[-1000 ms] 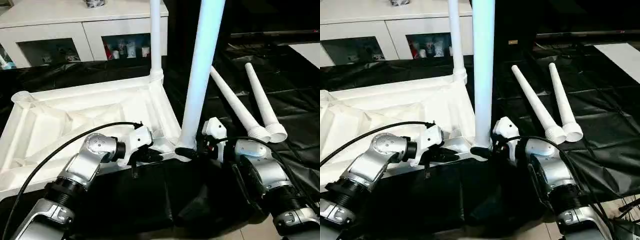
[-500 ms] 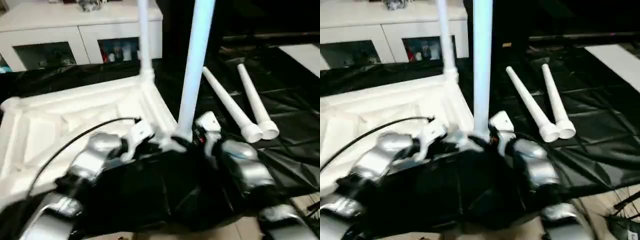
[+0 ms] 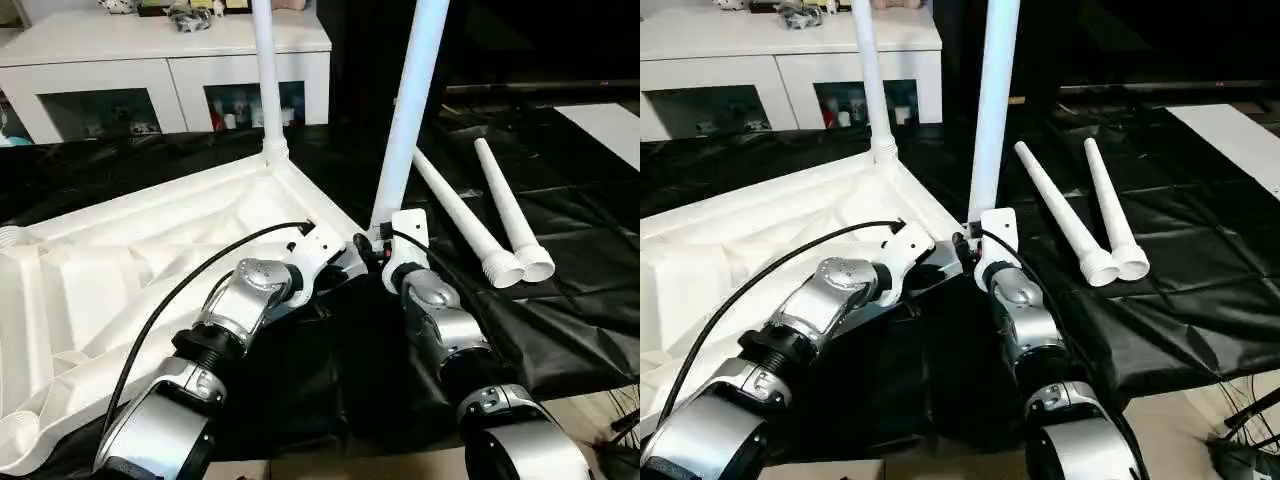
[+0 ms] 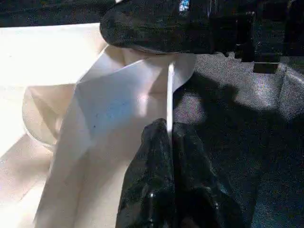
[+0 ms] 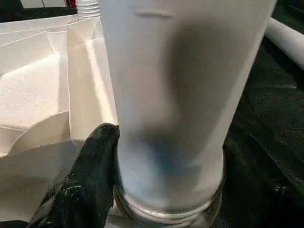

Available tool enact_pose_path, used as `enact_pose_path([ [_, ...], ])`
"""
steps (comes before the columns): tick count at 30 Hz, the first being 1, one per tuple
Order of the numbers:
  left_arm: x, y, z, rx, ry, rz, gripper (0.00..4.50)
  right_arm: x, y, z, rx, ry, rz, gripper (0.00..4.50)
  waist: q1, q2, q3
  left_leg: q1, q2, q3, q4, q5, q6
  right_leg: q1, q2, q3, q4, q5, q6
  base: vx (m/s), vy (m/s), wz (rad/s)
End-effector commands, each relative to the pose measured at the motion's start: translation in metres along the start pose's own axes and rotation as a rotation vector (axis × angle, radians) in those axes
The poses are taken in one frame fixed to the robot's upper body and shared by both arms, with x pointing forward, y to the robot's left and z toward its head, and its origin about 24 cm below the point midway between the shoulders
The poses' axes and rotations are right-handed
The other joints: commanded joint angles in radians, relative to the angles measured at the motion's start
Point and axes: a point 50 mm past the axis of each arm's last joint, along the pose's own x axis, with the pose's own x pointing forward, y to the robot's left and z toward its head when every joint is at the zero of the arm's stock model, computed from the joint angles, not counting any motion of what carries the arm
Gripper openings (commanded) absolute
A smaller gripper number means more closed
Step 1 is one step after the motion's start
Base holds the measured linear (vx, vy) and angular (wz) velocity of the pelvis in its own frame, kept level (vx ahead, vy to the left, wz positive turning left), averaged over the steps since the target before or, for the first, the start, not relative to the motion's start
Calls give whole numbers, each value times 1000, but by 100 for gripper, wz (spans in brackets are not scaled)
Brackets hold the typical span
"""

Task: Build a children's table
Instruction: Rotate leg to tighten

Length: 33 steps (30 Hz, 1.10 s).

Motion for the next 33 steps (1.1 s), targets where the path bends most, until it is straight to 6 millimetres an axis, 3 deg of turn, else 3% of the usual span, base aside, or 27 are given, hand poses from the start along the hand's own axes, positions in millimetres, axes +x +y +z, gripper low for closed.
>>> enact_pose_path([
  [1,2,3,-6,-12,28,69,0,-1,29,-18,69,73,114,270,-3,-4,-39,15,18,-13,-88,-410,-6,9,-70,35,-108,-443,-130,0,0,0],
  [2,1,3,-6,-7,26,67,0,-1,29,-18,67,68,114,326,-3,-4,-39,14,17,-13,-88,-407,-4,9,-69,35,-108,-444,-130,0,0,0],
  [3,0,4,-7,4,19,57,0,-1,27,-15,59,54,112,340,-2,-3,-38,14,17,-13,-89,-405,-2,8,-70,35,-110,-453,-127,0,0,0],
  [6,-2,4,-8,16,-2,29,0,0,22,-13,19,34,108,362,-4,-4,-39,9,17,-15,-91,-399,1,11,-71,34,-111,-467,-118,0,0,0],
  [10,-9,5,-10,24,-29,-20,0,-3,13,-4,-97,-31,180,383,0,-5,-42,6,18,-10,-90,-339,10,13,-70,35,-106,-395,-137,0,0,0],
  [14,-19,6,-11,58,-71,-87,0,-11,1,5,-162,-91,313,383,6,-9,-51,-4,21,-4,-81,-239,48,27,-67,36,-91,-239,-177,0,0,0],
  [17,-28,6,-13,105,-105,-155,0,-22,-12,10,-208,-113,445,383,12,-10,-60,-19,19,-1,-66,-112,95,39,-63,35,-65,-31,-209,38,-15,-1],
  [18,-35,4,-14,130,-128,-212,0,-29,-21,12,-222,-112,516,383,12,-4,-59,-20,18,0,-65,-98,105,36,-62,31,-63,-5,-224,0,0,0],
  [21,-45,2,-18,151,-134,-285,0,-40,-33,13,-238,-99,614,383,14,-3,-61,-17,21,1,-60,-89,123,41,-58,30,-53,81,-253,0,0,0],
  [24,-53,0,-20,171,-128,-352,0,-47,-41,13,-274,-81,686,383,16,4,-63,-15,26,1,-58,-85,130,39,-56,29,-45,116,-276,0,0,0],
  [25,-56,-1,-21,174,-127,-376,0,-49,-43,12,-285,-75,704,383,18,5,-64,-10,27,2,-57,-91,130,36,-55,27,-45,116,-281,0,0,0],
  [28,-63,-3,-24,181,-118,-424,0,-55,-44,11,-305,-42,777,383,19,3,-62,-12,28,4,-57,-93,135,37,-56,28,-45,111,-284,0,0,0],
  [33,-67,0,-26,185,-106,-418,0,-62,-45,4,-361,22,865,383,27,0,-54,-9,27,6,-61,-157,100,33,-59,31,-59,-42,-261,0,0,0],
])
